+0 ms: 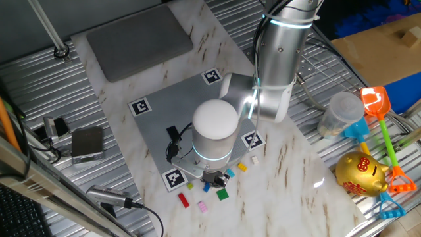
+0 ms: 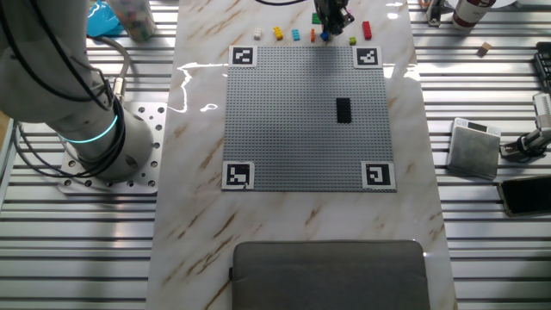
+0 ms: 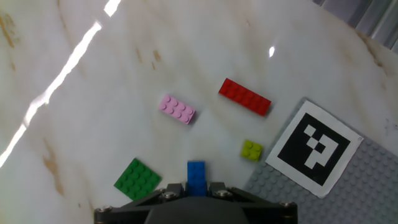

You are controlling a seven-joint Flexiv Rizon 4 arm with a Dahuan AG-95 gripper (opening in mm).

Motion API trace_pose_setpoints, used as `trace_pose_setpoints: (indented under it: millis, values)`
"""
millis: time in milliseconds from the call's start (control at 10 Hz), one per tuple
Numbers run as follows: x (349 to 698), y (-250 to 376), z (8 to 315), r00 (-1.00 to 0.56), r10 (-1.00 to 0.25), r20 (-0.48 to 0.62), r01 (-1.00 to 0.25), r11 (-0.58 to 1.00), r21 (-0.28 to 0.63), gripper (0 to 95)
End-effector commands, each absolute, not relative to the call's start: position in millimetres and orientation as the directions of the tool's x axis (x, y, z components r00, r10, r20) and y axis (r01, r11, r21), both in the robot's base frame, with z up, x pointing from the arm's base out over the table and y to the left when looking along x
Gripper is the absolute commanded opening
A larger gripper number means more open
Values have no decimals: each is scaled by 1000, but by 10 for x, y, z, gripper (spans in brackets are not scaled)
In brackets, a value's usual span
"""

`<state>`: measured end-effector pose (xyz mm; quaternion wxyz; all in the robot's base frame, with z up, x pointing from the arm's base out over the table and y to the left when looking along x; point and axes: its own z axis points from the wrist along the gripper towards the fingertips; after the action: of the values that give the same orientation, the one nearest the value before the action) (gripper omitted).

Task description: Build with small Lego blocks

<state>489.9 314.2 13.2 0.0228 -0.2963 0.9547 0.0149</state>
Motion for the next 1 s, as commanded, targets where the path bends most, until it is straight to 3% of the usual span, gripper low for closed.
trace_pose_setpoints:
  millis: [100, 600, 1000]
  values:
    - [4890, 3143, 174, -816, -576, -50, -578, 816, 16, 0]
    - [4949, 2816, 459, -728, -685, -38, -686, 728, 8, 0]
    - [4945, 2424, 504, -658, -753, -25, -753, 658, -1, 0]
